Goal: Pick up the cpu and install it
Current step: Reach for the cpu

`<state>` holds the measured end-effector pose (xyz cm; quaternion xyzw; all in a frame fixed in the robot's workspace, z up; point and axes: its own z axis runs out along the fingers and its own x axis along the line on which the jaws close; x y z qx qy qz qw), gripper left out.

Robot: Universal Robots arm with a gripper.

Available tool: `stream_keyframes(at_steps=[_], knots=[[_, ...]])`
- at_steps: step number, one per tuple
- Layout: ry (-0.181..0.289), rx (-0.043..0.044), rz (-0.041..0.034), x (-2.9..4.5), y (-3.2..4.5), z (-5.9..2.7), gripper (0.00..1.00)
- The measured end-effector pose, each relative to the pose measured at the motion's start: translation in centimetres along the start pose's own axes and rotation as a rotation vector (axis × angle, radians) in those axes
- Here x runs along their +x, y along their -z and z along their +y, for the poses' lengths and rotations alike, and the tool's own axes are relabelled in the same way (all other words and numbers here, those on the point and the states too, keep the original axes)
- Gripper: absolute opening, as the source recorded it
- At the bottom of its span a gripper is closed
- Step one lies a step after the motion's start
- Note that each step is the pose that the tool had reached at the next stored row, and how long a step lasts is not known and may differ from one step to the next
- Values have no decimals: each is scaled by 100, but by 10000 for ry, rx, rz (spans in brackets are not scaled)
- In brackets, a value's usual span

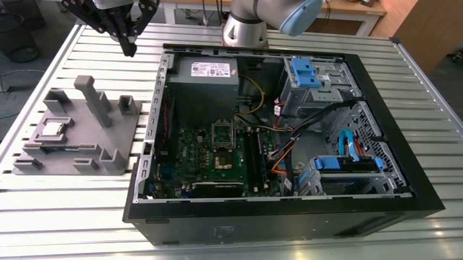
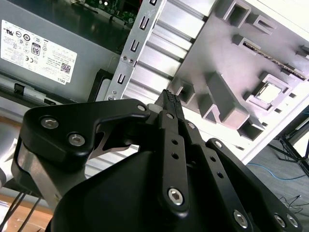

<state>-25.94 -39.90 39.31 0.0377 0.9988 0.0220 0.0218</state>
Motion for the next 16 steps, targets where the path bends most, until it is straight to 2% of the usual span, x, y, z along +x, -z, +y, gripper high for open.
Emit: stream_keyframes(at_steps=[16], knots=[[-2,-2,-1,22,-1,-2,11]])
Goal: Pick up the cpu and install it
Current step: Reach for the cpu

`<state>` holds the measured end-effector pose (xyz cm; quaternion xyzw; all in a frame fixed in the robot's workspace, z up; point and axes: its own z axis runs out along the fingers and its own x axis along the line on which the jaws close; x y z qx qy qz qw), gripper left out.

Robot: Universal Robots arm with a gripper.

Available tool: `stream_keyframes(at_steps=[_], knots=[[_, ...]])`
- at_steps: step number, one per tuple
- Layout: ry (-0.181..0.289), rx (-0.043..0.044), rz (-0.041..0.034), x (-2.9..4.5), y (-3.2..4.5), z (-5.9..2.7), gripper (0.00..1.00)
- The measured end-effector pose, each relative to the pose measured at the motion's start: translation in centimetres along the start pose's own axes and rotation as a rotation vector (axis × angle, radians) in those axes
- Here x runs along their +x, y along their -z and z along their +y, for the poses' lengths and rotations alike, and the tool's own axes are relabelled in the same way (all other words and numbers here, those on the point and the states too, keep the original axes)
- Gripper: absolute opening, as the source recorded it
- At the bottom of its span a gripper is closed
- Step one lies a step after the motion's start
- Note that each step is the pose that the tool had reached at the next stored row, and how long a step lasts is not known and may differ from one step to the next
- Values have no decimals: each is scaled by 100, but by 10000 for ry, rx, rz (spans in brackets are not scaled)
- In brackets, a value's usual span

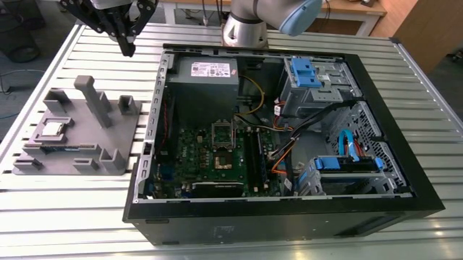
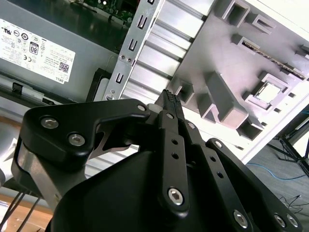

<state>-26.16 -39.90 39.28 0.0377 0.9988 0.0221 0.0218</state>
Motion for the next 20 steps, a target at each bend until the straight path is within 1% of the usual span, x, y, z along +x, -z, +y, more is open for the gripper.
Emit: stream_keyframes(at_steps=[3,6,11,20], knots=[[1,3,1,27,-2,-3,11],[1,2,0,77,-5,-6,11],[2,2,1,174,-8,-14,11],[2,2,-4,369,-3,-29,11]])
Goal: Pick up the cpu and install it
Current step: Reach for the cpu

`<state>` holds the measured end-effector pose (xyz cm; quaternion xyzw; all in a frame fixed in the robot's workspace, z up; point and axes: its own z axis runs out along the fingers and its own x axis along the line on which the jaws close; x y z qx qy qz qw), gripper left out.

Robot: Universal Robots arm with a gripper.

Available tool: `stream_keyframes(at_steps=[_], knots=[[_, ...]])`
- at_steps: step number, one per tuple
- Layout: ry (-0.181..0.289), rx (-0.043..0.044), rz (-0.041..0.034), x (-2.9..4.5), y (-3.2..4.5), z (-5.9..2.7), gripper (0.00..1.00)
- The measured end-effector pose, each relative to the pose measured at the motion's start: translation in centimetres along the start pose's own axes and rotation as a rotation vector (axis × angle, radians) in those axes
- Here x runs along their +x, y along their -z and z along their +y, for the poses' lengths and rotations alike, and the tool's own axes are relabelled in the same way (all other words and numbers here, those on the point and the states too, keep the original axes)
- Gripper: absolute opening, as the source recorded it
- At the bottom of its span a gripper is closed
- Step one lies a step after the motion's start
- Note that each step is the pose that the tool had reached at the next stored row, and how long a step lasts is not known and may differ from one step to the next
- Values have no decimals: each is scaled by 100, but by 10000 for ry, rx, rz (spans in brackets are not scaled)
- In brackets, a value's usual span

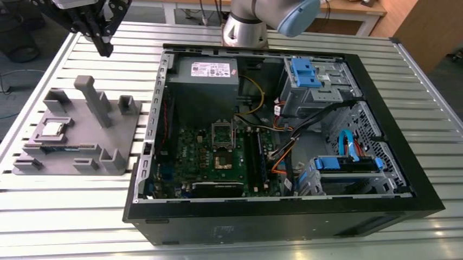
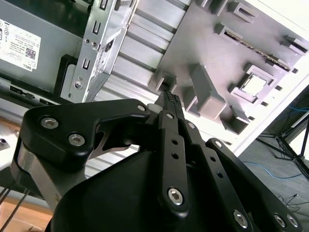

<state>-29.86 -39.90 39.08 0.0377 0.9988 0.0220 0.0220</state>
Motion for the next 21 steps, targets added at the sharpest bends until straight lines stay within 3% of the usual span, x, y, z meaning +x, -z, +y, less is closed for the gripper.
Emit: stream_keyframes(at_steps=[21], knots=[[0,-2,-14,366,13,-27,11]])
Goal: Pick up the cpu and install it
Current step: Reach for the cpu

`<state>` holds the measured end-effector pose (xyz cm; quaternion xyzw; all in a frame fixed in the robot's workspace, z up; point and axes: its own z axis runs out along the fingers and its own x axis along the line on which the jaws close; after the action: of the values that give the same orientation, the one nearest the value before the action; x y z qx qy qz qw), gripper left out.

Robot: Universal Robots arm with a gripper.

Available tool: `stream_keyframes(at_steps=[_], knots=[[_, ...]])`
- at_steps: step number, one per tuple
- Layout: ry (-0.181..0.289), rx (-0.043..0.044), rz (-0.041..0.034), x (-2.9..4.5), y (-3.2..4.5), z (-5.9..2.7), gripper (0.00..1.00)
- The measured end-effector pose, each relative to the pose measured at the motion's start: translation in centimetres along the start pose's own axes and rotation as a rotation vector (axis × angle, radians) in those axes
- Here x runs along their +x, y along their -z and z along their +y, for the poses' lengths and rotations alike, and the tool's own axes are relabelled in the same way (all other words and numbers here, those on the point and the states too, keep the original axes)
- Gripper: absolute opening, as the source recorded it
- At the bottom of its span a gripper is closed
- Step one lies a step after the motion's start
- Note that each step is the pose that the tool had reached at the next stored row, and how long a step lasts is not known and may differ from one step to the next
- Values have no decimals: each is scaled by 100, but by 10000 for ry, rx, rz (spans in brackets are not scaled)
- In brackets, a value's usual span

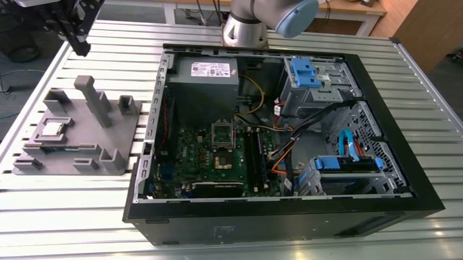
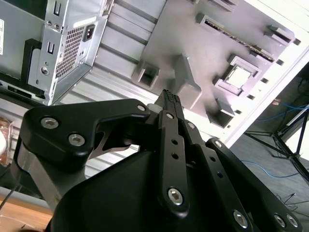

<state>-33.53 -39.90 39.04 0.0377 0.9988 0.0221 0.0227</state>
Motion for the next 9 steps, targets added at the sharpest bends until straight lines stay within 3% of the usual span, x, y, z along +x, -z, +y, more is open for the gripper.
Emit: stream_keyframes(at_steps=[9], knots=[[1,-1,-10,223,6,-17,11]])
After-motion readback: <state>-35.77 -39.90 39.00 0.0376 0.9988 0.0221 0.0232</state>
